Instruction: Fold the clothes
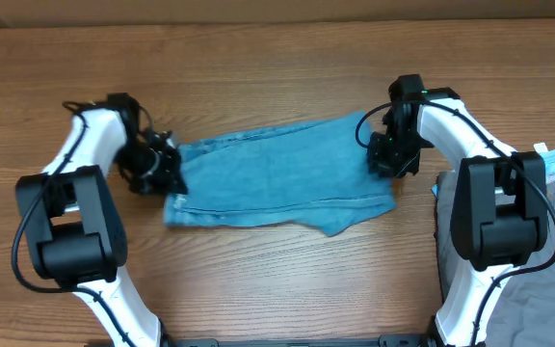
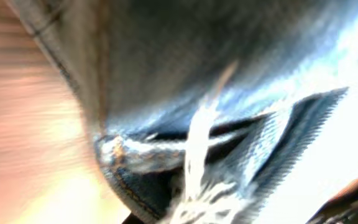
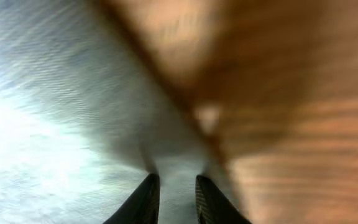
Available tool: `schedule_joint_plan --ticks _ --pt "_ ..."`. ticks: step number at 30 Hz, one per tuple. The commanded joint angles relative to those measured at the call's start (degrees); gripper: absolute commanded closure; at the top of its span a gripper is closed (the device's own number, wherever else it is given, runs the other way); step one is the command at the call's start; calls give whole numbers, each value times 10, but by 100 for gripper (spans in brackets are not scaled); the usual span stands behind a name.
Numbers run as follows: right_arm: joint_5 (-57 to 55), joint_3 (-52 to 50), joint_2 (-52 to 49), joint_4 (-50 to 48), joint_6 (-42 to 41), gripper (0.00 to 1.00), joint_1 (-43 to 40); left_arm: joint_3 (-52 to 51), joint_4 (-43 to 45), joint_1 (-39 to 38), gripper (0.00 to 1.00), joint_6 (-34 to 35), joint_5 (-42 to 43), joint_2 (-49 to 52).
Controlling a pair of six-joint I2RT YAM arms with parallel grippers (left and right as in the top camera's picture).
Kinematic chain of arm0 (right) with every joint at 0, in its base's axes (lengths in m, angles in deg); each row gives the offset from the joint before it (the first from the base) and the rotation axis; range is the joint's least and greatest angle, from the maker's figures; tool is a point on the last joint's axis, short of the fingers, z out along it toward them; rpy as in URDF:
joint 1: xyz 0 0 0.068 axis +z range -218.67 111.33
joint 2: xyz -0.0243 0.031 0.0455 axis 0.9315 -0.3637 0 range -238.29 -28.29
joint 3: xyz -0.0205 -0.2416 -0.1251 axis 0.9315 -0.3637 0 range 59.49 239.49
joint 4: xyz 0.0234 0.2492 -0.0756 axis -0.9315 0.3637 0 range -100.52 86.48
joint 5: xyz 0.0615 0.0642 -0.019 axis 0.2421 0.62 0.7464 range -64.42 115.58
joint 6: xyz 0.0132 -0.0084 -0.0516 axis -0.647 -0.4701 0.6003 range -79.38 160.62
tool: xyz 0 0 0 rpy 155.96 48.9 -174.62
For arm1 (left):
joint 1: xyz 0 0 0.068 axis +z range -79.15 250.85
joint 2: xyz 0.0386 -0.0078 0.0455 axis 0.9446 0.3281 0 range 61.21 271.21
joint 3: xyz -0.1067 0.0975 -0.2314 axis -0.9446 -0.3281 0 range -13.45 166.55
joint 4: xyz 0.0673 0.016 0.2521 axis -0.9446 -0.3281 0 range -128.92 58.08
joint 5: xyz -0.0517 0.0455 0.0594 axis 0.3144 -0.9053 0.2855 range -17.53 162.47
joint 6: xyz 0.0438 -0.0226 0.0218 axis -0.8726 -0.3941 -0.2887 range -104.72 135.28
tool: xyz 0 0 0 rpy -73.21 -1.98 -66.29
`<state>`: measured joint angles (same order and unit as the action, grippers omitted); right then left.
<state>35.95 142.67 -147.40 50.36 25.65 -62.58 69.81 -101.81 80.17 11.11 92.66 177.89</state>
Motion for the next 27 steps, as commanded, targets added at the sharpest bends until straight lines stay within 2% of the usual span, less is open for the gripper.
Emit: schedule_joint_plan --ticks 1,6,10,18,27 --pt "-4 -2 64 8 -1 68 -10 123 -65 56 96 9 -152 -47" --pt "42 0 157 10 -1 50 -10 262 -148 64 96 5 -171 -83" --pt "43 0 198 12 -1 43 -10 311 -172 45 94 10 -157 -99" --pt "43 -1 205 14 0 43 -9 281 -168 -53 93 46 -157 -90" --pt "43 -1 205 14 0 43 -9 195 -50 -184 87 112 -163 -82"
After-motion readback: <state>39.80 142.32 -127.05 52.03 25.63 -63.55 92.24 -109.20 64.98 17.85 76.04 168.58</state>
